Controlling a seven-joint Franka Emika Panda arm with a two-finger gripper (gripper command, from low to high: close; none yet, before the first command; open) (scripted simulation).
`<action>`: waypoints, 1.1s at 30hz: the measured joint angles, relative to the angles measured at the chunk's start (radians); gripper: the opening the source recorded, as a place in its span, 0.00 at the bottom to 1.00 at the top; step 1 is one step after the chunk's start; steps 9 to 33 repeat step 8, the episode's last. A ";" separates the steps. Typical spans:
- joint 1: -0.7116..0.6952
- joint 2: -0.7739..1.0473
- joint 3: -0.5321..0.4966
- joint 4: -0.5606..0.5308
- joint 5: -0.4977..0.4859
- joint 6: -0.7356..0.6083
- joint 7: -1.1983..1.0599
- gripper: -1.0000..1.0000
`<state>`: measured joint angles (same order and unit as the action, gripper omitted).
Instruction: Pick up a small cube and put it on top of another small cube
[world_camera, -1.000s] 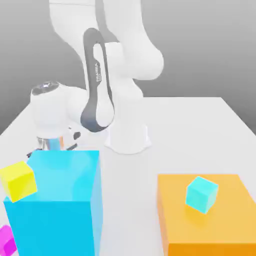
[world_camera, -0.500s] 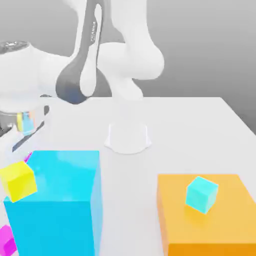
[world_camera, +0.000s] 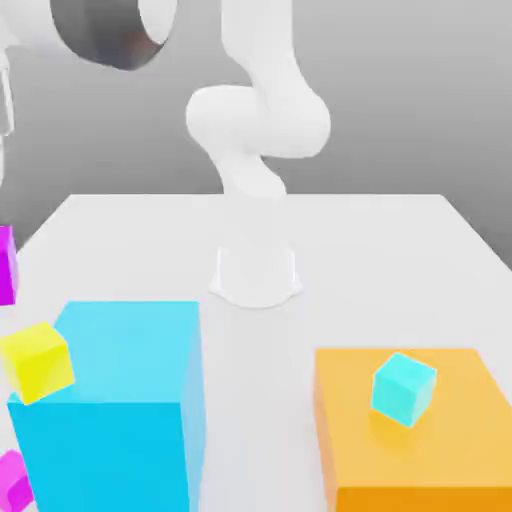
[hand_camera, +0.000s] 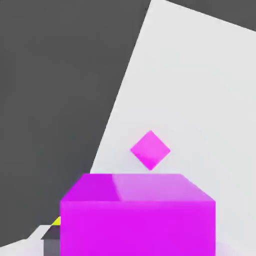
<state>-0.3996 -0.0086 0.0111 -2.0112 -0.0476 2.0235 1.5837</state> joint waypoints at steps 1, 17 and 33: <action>0.009 0.001 0.003 -0.007 0.026 -0.002 0.004 0.00; 0.028 0.049 -0.008 -0.090 0.051 0.120 0.007 1.00; 0.028 0.049 -0.008 -0.090 0.051 0.120 0.007 1.00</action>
